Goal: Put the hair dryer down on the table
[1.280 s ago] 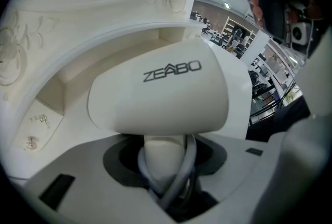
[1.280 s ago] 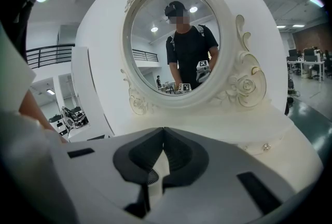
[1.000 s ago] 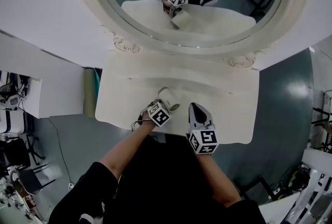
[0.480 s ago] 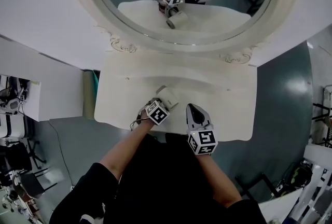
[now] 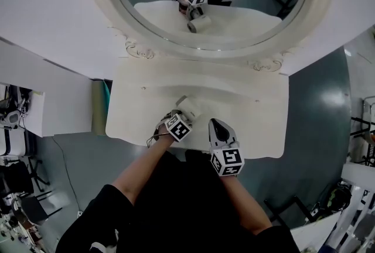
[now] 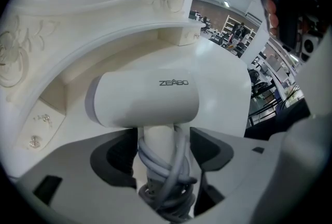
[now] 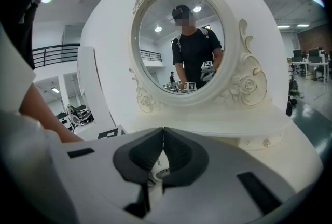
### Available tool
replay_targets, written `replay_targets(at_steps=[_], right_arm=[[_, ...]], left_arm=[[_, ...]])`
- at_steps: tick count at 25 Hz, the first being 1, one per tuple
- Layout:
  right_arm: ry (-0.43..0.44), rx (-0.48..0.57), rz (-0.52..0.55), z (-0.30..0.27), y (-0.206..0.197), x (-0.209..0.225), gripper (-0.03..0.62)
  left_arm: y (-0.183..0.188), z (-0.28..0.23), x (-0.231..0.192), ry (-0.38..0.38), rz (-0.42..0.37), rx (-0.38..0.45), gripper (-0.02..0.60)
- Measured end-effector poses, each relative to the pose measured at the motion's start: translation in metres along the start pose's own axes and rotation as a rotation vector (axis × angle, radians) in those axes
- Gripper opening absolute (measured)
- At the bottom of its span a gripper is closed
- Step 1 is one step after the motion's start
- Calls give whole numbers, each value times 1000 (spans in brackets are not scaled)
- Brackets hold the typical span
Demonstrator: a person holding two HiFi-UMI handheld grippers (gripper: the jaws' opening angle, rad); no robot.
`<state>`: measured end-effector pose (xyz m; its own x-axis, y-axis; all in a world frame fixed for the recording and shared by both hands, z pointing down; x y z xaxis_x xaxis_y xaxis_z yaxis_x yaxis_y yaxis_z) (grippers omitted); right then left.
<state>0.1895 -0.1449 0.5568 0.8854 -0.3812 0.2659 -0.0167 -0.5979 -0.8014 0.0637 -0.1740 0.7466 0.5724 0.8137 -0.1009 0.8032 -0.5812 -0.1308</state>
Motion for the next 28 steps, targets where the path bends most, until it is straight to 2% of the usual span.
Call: replay_targets(at_steps=[8, 17, 25, 28], right_arm=[[-7, 11, 4, -1, 2, -4, 17], [-18, 39, 56, -1, 12, -24, 17], [-43, 32, 64, 7, 2, -55, 18], [-53, 47, 56, 15, 5, -70, 18]], left_arm=[[-8, 18, -8, 6, 32, 65, 313], [-20, 52, -2, -8, 78, 234, 313], [-34, 100, 16, -36, 107, 426, 308], [-43, 123, 25, -79, 130, 476, 272]])
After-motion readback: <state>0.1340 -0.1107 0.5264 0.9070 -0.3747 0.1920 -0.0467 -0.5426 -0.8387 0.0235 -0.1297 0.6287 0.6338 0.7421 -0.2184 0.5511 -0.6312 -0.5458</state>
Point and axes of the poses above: the fingertips, and each gripper's own axes: z backward along the fingers, x to its right, y out of its top, the point moved 4 cm from there along z, backward along the fingers, and after that the axes turned 12 degrees about -x, right-handed, at the moved point
